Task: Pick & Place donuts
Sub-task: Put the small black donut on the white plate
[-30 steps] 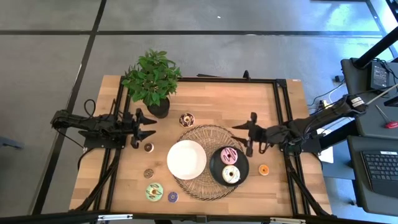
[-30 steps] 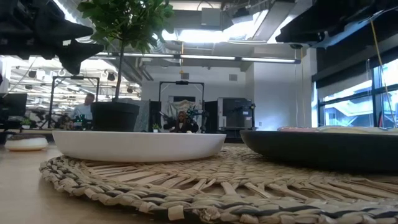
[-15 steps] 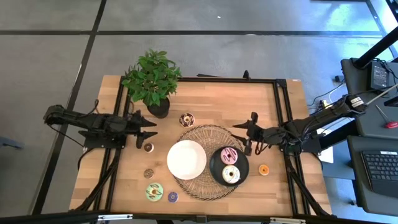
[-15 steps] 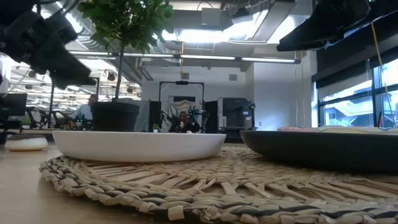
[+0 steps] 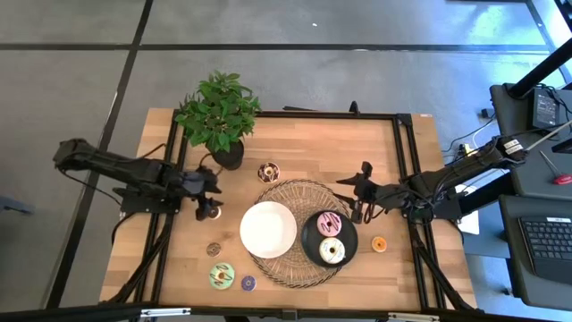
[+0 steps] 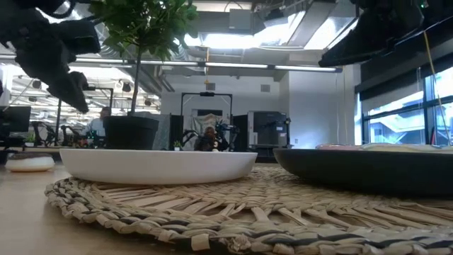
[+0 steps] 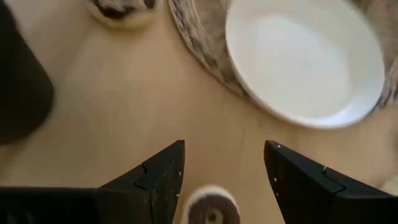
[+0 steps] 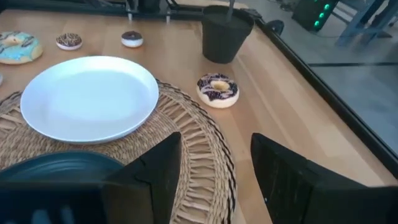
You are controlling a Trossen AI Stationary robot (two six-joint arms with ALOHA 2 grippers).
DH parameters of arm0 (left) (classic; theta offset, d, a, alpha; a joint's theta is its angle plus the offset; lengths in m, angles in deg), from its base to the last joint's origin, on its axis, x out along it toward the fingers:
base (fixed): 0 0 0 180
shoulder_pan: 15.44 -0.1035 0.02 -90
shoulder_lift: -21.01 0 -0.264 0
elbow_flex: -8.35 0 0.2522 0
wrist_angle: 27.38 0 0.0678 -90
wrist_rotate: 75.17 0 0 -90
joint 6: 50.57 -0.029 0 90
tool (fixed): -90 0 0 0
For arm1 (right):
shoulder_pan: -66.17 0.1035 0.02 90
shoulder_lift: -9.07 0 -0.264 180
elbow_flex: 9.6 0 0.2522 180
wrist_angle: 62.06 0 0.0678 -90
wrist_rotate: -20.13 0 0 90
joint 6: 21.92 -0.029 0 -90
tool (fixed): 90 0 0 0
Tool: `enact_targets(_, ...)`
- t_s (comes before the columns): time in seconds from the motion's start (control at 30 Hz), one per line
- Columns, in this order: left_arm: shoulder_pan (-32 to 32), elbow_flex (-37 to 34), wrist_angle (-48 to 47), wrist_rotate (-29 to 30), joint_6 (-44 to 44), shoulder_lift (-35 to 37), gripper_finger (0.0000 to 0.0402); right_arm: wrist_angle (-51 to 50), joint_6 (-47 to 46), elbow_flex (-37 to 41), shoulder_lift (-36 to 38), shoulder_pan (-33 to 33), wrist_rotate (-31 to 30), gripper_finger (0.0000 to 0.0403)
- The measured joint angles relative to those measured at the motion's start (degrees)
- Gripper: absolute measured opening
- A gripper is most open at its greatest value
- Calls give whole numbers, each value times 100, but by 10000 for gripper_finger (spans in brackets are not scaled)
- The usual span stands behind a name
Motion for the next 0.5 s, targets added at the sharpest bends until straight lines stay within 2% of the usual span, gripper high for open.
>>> enact_targets(0.1, -2, 51, -237, -273, 183, -432, 213, -42, -54, 0, 0, -2, 0, 195)
enact_targets(0.27, -1, 51, -915, -345, 624, -1141, 213, -44, -117, 0, 0, -2, -2, 195)
enact_targets(0.5, 0, 51, -854, -501, 781, -1738, 213, -44, -117, 0, 0, -2, -2, 195)
